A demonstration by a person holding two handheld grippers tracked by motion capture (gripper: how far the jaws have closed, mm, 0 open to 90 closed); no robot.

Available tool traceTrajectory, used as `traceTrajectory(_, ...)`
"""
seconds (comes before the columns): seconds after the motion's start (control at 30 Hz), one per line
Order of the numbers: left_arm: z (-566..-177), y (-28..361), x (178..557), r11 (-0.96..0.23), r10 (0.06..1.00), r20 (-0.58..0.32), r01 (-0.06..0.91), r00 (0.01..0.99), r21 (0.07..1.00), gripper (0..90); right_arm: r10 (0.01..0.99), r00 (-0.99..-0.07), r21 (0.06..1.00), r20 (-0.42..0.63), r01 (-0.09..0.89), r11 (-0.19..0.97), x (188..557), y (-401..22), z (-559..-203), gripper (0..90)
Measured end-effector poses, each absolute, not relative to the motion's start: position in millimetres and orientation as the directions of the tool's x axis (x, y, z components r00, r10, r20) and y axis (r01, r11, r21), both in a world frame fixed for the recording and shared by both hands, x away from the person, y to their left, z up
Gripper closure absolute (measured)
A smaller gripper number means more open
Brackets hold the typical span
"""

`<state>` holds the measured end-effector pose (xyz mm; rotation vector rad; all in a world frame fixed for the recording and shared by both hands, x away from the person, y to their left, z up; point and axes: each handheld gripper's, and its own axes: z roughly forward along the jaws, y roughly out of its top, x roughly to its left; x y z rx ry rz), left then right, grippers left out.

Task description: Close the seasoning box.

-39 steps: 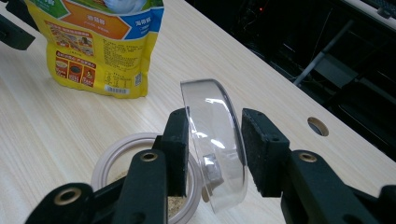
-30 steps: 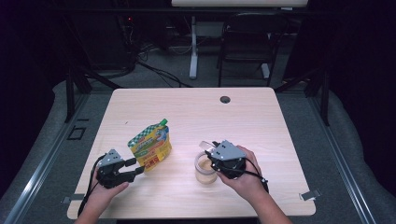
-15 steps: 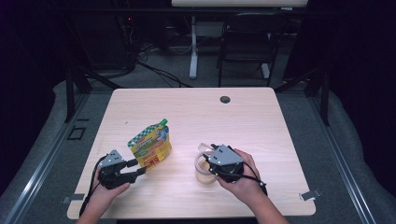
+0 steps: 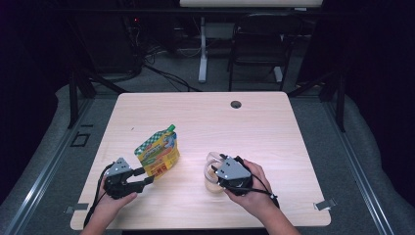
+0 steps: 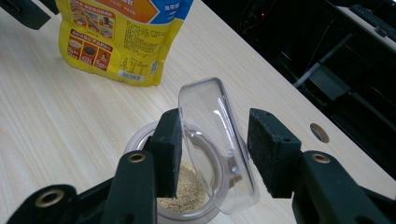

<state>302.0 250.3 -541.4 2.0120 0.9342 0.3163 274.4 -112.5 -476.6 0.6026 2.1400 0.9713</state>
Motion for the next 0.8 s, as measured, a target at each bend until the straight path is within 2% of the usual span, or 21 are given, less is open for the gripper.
traceTrajectory(0.8, -543, 252, 303, -0.338, 0.722, -0.124, 0.504, 0.68, 0.795, 48.9, 0.615, -0.639, 0.753, -0.462, 0.084, 0.652, 266, -106, -487, 51.6)
